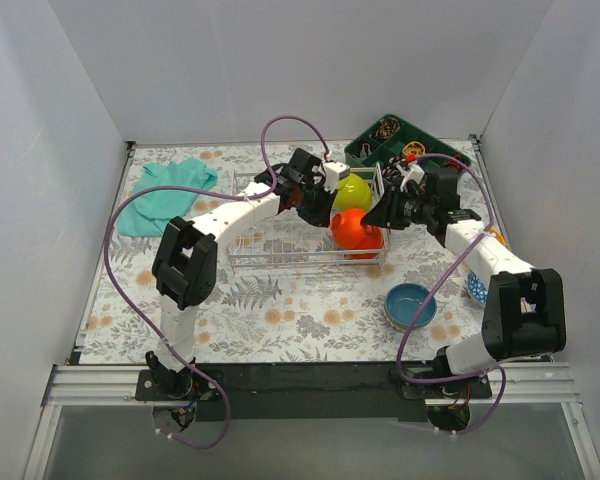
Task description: Load the bowls into the dish rack
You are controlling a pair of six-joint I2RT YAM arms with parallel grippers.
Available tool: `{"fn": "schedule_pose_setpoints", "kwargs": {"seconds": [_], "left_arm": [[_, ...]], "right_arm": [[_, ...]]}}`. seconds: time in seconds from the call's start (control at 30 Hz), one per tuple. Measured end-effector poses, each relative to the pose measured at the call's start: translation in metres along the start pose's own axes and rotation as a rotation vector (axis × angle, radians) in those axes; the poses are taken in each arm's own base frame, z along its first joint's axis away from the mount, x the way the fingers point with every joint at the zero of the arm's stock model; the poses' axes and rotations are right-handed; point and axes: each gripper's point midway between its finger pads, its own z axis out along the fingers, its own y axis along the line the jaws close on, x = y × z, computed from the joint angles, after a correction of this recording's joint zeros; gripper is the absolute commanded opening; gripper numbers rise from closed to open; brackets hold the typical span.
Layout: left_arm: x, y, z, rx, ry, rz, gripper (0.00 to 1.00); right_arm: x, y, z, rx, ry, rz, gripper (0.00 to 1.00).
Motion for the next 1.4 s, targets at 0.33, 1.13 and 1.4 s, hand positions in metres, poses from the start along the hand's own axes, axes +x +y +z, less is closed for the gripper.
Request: {"fn": "schedule_pose_setpoints", "kwargs": {"seconds": [0.33, 1.13, 1.4], "left_arm": [[-0.023, -0.036, 0.007, 0.057, -0.043, 0.054, 0.00], [-0.086, 0.027, -0.158, -0.312, -0.335, 0.125, 0.79], [-0.042, 0.068, -0.134, -0.367, -0.199, 0.072, 0.80]], "right_arm": [[-0.019, -0.024, -0.035, 0.176, 0.001, -0.117, 0.41], [0.060, 0.015, -0.153, 0.120, 0.312, -0.867, 0.38], [0.101, -0.010, -0.172, 0.106, 0.483, -1.006, 0.34]]}}
